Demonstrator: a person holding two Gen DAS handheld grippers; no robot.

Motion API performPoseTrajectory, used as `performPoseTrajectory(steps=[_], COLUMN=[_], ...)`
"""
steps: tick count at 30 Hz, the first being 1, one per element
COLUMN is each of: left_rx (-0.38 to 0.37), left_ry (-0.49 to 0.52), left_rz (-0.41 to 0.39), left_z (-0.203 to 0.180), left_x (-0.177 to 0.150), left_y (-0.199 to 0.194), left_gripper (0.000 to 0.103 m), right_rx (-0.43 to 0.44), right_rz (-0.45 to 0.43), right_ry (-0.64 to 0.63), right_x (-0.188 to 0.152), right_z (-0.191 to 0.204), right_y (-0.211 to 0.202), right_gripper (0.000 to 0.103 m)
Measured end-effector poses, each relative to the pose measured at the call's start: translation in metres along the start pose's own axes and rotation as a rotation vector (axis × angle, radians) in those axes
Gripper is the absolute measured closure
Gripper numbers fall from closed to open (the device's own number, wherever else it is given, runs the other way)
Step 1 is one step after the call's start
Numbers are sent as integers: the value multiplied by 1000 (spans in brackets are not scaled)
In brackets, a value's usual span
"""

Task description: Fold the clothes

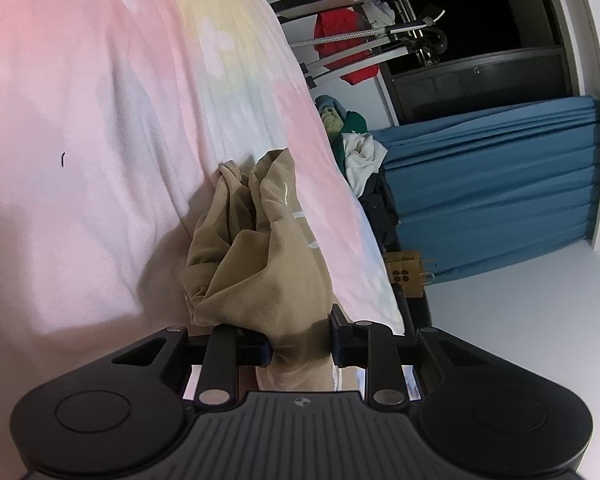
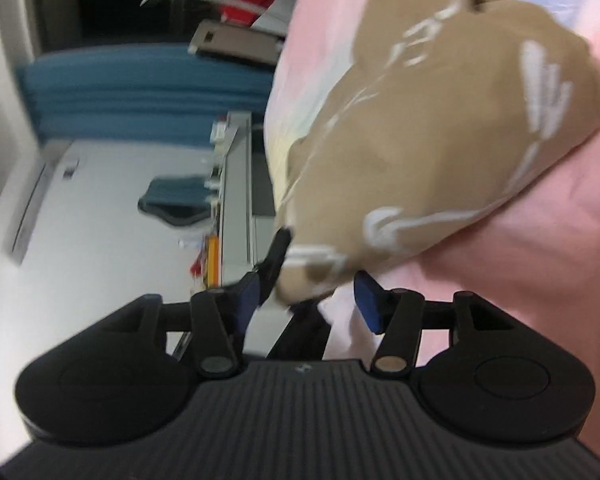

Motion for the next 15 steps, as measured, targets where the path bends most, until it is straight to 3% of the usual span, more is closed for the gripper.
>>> performPoseTrajectory(steps=[3,7,9,12,15], left_rx=[-9,-17,-19,-20,-20], left_ry=[-12,-30,-35,-39,-40], left_rz=[1,-3,-3,-2,-2], left_z=[1,3,4,4,5], left_x=[1,2,3,3,3], left_y=[1,3,4,6,8], left_gripper=[76,77,77,77,77], right_rx=[-1,-94,-116,-140,-116], right_rz=[-19,-58,-88,-191,-235], right_ry=[101,140,186,210,266], right_x=[9,6,5,15,24], right_z=[-14,-27,-35,-41,-52], right_y=[-1,-9,-14,-28,-36], right_gripper=[47,45,32,32,32])
Point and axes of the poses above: each gripper's, at about its wrist camera, not at the fingertips, and y roughly the way its jaws point, z to its left, x to its top, the point moved 4 cm from there along y, roughly the way its jaws point, and after that the axes turned 15 degrees about -x, right-handed, at the moved point
